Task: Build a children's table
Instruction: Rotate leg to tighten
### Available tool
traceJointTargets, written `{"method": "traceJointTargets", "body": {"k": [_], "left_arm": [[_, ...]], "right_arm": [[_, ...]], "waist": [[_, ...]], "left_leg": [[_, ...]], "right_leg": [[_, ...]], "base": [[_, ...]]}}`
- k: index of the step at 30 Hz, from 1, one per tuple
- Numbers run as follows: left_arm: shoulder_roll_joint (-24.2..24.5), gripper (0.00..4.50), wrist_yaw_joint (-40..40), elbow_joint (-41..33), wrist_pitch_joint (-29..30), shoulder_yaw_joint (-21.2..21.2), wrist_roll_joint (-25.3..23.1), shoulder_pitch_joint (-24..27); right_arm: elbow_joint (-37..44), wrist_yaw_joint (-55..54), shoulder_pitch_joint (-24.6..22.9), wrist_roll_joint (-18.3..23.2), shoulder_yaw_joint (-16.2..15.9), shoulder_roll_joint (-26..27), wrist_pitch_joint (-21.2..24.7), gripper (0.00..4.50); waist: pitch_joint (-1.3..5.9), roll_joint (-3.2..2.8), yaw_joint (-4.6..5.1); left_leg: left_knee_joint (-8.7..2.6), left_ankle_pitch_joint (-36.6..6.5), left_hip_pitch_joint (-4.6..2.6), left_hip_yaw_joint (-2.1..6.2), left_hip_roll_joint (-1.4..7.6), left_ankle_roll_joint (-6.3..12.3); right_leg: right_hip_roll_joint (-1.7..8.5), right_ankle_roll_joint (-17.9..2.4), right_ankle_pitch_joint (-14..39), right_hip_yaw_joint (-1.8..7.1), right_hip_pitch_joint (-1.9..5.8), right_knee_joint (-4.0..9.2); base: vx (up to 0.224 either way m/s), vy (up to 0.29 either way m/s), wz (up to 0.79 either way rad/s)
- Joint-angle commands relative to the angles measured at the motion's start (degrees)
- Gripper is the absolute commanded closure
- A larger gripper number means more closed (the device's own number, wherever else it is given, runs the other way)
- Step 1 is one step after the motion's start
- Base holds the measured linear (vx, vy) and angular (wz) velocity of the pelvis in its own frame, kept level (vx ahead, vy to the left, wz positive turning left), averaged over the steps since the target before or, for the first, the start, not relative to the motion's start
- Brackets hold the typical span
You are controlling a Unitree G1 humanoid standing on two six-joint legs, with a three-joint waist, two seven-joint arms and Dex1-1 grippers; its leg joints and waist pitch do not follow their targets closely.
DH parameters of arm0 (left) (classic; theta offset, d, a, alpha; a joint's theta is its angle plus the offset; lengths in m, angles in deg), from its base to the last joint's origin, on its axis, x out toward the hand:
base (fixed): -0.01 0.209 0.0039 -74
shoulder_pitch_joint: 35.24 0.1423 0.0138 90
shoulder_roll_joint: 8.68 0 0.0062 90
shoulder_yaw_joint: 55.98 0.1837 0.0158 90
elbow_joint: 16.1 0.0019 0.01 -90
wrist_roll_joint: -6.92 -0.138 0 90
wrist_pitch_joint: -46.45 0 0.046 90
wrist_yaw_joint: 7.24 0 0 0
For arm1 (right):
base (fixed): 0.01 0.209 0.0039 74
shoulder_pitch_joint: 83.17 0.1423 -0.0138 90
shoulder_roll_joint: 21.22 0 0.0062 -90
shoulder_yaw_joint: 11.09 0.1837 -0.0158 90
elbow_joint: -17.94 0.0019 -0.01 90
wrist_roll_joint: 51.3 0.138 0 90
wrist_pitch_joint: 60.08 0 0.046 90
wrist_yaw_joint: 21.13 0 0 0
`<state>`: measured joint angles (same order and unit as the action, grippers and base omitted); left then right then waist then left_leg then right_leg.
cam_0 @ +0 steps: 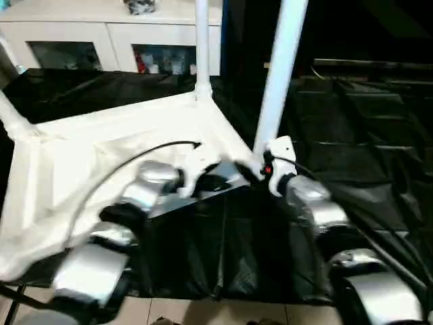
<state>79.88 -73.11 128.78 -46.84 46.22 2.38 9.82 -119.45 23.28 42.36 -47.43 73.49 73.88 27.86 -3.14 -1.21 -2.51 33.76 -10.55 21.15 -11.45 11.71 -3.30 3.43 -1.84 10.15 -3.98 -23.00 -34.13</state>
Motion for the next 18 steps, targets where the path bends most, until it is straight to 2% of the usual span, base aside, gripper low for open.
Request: {"method": "traceJointTargets", "body": {"k": [1,2,3,4,6,8,10,13,14,18], "left_arm": [[-0.3,4.5,-4.3,-1.7,-1.6,1.5,0.5,0.0],[0.3,4.5,-5.4,-1.7,-2.0,1.6,0.5,0.0],[1.6,4.5,-7.9,-1.5,-2.7,1.7,0.6,0.0],[1.8,4.5,-8.2,-1.5,-2.8,1.8,0.6,0.0],[3.5,4.5,-12.8,-1.8,-3.5,2.2,0.8,0.3],[3.9,4.5,-13.7,-2.0,-3.6,2.4,0.8,0.4],[4.7,4.5,-14.9,-2.2,-3.8,3.0,0.6,0.5],[4.9,4.5,-15.3,-2.3,-3.9,3.2,0.6,0.5],[5.1,4.5,-15.8,-2.6,-3.8,3.3,0.7,0.6],[5.2,4.5,-16.9,-2.8,-3.5,3.2,1.0,0.7]], "right_arm": [[2.4,6.8,-0.8,0.0,-3.1,0.1,0.7,0.35],[4.0,10.0,-1.6,0.7,-3.8,-0.9,1.2,0.35],[7.3,16.4,-3.1,2.0,-5.5,-3.0,2.7,0.35],[7.7,17.3,-3.3,2.1,-5.8,-3.3,2.9,0.35],[11.5,25.5,-4.6,3.6,-8.5,-6.3,5.2,0.35],[11.9,27.1,-4.6,3.7,-9.0,-6.9,5.5,0.35],[12.1,30.1,-4.4,3.7,-9.7,-7.7,6.2,0.51],[12.5,31.2,-4.4,3.9,-9.9,-7.9,7.0,0.7],[12.8,32.0,-4.5,4.1,-10.0,-8.0,7.8,0.76],[14.6,33.2,-4.8,5.0,-10.0,-8.1,10.7,1.15]], "waist": [[3.93,-0.12,-0.34],[3.95,0.2,-0.36],[3.85,0.08,-0.61],[3.78,0.09,-0.7],[3.75,0.55,-1.05],[3.73,0.29,-1.41],[3.74,0.65,-1.47],[3.8,0.53,-1.73],[3.79,0.84,-1.72],[3.98,0.35,-2.26]], "left_leg": [[-3.44,-10.8,-0.66,0.9,2.04,5.07],[-3.47,-10.7,-0.68,0.86,2.1,4.92],[-3.51,-11.0,-0.83,0.93,2.08,4.89],[-3.53,-11.4,-0.86,0.9,2.09,4.93],[-3.67,-11.7,-0.99,0.93,2.25,4.64],[-3.66,-11.7,-1.09,0.94,2.37,4.46],[-3.7,-11.5,-1.04,0.94,2.38,3.91],[-3.67,-10.7,-1.07,0.95,2.34,3.51],[-3.68,-10.5,-1.06,0.92,2.32,3.53],[-3.6,-8.9,-1.07,0.95,2.33,3.79]], "right_leg": [[4.74,-14.5,7.5,2.72,3.38,3.6],[4.79,-14.4,7.9,2.74,3.32,3.62],[4.75,-14.1,9.2,2.72,3.29,3.83],[4.7,-13.9,10.1,2.71,3.24,3.91],[4.76,-13.4,11.8,2.79,3.11,3.97],[4.92,-13.3,12.4,2.88,2.93,3.99],[5.0,-13.2,12.9,2.84,2.86,3.96],[5.04,-13.0,12.8,2.86,2.82,3.91],[4.97,-12.9,12.8,2.85,2.85,3.9],[4.9,-13.1,10.2,2.84,2.89,3.56]], "base": [[0.0,0.0,0.0],[0.0,0.0,0.0],[0.0,0.0,0.0],[0.0,0.0,0.0],[0.0,0.0,0.0],[0.0,0.0,0.0],[0.0,0.0,0.0],[0.0,0.0,0.0],[0.0,0.0,0.0],[0.0,0.0,0.0]]}}
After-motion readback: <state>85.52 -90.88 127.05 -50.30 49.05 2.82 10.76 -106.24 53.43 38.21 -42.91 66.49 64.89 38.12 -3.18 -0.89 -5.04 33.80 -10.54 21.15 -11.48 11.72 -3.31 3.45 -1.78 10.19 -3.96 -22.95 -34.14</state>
